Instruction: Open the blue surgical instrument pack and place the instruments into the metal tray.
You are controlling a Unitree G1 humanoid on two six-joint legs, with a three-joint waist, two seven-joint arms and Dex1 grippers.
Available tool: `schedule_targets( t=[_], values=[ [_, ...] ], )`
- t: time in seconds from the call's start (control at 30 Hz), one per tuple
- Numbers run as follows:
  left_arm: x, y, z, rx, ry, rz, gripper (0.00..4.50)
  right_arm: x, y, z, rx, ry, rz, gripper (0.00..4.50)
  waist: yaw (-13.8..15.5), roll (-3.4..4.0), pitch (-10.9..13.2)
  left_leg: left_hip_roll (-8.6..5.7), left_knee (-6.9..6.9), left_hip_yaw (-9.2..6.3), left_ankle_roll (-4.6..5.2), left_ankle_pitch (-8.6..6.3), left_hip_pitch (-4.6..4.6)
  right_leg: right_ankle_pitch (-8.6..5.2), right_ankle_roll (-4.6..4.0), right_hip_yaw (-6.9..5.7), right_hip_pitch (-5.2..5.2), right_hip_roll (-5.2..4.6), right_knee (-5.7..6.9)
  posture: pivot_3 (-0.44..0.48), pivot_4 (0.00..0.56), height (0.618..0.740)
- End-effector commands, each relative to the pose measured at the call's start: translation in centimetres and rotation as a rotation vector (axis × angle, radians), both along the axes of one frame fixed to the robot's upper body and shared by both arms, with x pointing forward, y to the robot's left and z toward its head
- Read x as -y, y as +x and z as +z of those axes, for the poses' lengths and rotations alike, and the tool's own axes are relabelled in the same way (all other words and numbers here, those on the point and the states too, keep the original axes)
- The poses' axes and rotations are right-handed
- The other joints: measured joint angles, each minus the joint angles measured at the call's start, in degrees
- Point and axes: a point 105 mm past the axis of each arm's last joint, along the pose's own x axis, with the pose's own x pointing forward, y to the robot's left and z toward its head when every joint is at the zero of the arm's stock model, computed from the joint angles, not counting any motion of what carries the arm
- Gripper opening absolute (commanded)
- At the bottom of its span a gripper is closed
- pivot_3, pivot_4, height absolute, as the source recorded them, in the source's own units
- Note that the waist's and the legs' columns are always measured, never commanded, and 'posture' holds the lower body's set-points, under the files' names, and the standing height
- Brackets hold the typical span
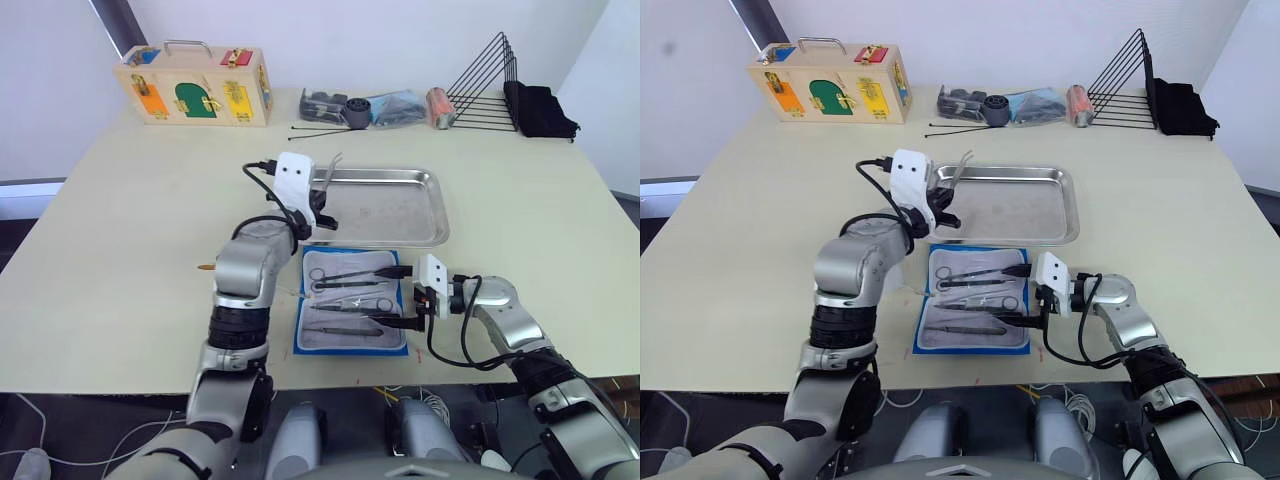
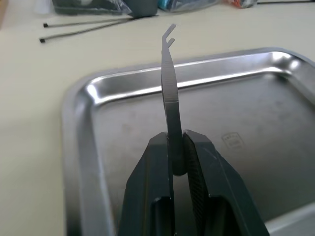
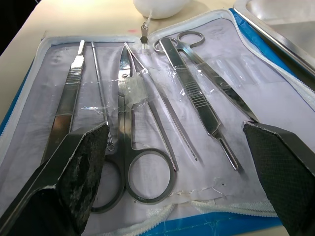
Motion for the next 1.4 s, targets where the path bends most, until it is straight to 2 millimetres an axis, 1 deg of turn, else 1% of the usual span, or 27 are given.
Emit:
schedule_targets(
  t=[0.03,0.13,0.23,0.43,0.63,0.67,0.7,0.73,0.77,0.8,0.83,0.87,1.0,1.1,1.2,1.3,1.4],
  values=[
    [-0.8,0.5,0.6,0.034,0.006,0.083,0.34,1.8,-1.3,-5.4,-0.177,-0.165,-0.058,4.5,0.0,0.0,0.0,0.0,0.0,0.0,0.0,0.0,0.0,0.0,0.0,0.0,0.0,0.0,0.0,0.0,0.15,0.74],
    [-1.0,0.7,0.0,0.011,0.016,0.122,0.34,1.9,-1.3,-5.4,-0.175,-0.168,-0.061,4.5,0.0,0.0,0.0,-0.02,0.0,0.0,0.0,0.0,0.0,0.0,0.0,0.0,0.0,-0.02,-0.01,0.0,0.15,0.74],
    [-1.4,0.4,-1.1,-0.04,0.003,0.155,0.34,2.1,-1.2,-5.3,-0.167,-0.169,-0.07,4.5,0.0,0.01,0.0,-0.02,-0.01,-0.02,0.0,0.0,-0.01,0.0,0.0,-0.02,0.0,-0.02,-0.02,0.0,0.15,0.74],
    [-1.2,-0.1,-2.8,-0.111,-0.064,0.176,0.34,2.1,-1.3,-5.5,-0.164,-0.17,-0.073,4.5,0.0,0.02,0.0,-0.03,-0.02,-0.02,-0.01,0.0,-0.01,0.0,0.0,-0.03,0.01,-0.03,-0.03,0.0,0.15,0.74],
    [-1.6,0.2,-3.0,-0.114,-0.098,0.217,0.34,2.1,-1.1,-5.4,-0.161,-0.167,-0.08,4.5,0.0,0.03,0.0,-0.04,-0.02,-0.03,-0.01,0.0,-0.01,0.0,0.0,-0.04,0.01,-0.04,-0.04,0.0,0.15,0.74],
    [-1.5,0.3,-3.0,-0.11,-0.099,0.215,0.63,2.1,-1.1,-5.4,-0.165,-0.165,-0.08,4.5,0.0,0.03,0.0,-0.04,-0.02,-0.03,-0.01,0.0,-0.01,0.0,0.0,-0.04,0.01,-0.04,-0.04,0.0,0.15,0.74],
    [-1.5,0.3,-2.9,-0.105,-0.095,0.21,1.13,2.1,-1.2,-5.4,-0.168,-0.163,-0.08,4.5,0.0,0.03,0.0,-0.04,-0.03,-0.03,-0.01,0.0,-0.01,0.0,0.0,-0.04,0.02,-0.04,-0.05,0.0,0.15,0.74],
    [-1.5,0.3,-2.9,-0.104,-0.096,0.206,1.27,2.1,-1.2,-5.4,-0.17,-0.163,-0.08,4.5,0.0,0.04,0.0,-0.04,-0.03,-0.03,-0.01,0.0,-0.01,0.0,0.0,-0.04,0.02,-0.04,-0.05,0.0,0.15,0.74],
    [-1.4,0.3,-2.9,-0.105,-0.1,0.203,1.8,2.1,-1.2,-5.4,-0.169,-0.163,-0.081,4.5,0.0,0.04,0.0,-0.04,-0.03,-0.03,-0.01,0.0,0.0,0.0,0.0,-0.03,0.02,-0.04,-0.06,0.0,0.15,0.74],
    [-1.4,0.3,-2.8,-0.099,-0.096,0.202,2.13,2.1,-1.1,-5.4,-0.169,-0.163,-0.082,4.5,0.0,0.05,-0.1,-0.04,-0.04,-0.02,-0.01,0.0,0.0,0.0,0.0,-0.03,0.02,-0.04,-0.06,0.0,0.15,0.74],
    [-1.4,0.3,-2.7,-0.092,-0.096,0.204,2.68,2.1,-1.2,-5.4,-0.168,-0.163,-0.083,4.5,0.0,0.06,-0.1,-0.04,-0.04,-0.02,-0.01,0.0,0.0,0.0,0.0,-0.03,0.02,-0.04,-0.07,0.0,0.15,0.74],
    [-1.3,0.3,-2.5,-0.081,-0.098,0.202,2.84,2.1,-1.2,-5.4,-0.168,-0.163,-0.083,4.5,0.0,0.09,-0.1,-0.04,-0.05,-0.02,-0.01,0.0,0.0,0.0,0.0,-0.03,0.02,-0.04,-0.07,0.0,0.15,0.74],
    [-1.3,0.2,-1.2,-0.014,-0.105,0.174,2.84,2.0,-1.2,-5.4,-0.167,-0.161,-0.083,4.5,0.0,0.11,-0.1,-0.04,-0.06,-0.02,-0.02,0.0,0.0,0.01,-0.01,-0.03,0.02,-0.04,-0.09,0.0,0.15,0.74],
    [-1.1,-0.2,0.2,0.053,-0.107,0.103,2.84,2.0,-1.1,-5.3,-0.167,-0.16,-0.085,4.5,0.0,0.11,-0.1,-0.04,-0.07,-0.02,-0.02,0.0,0.0,0.01,-0.01,-0.03,0.02,-0.04,-0.11,0.0,0.15,0.74],
    [-0.9,-1.0,1.4,0.115,-0.096,-0.028,2.84,1.9,-1.2,-5.2,-0.172,-0.147,-0.079,4.5,0.0,0.12,-0.1,-0.04,-0.08,-0.02,-0.02,0.0,0.0,0.02,-0.03,-0.03,0.02,-0.04,-0.12,0.0,0.15,0.74],
    [-0.2,-2.5,3.2,0.218,-0.113,-0.241,2.84,1.7,-1.4,-5.2,-0.189,-0.129,-0.072,4.5,0.0,0.13,-0.1,-0.04,-0.12,-0.01,-0.03,0.0,0.01,0.03,-0.05,-0.04,0.02,-0.06,-0.15,0.0,0.15,0.74],
    [-1.3,-3.7,3.6,0.23,-0.064,-0.397,2.84,1.8,-1.4,-5.1,-0.195,-0.121,-0.074,4.5,-0.1,0.14,-0.1,-0.02,-0.23,0.02,-0.05,0.01,0.04,0.04,-0.09,-0.03,0.01,-0.07,-0.21,0.0,0.15,0.74]
  ],
)
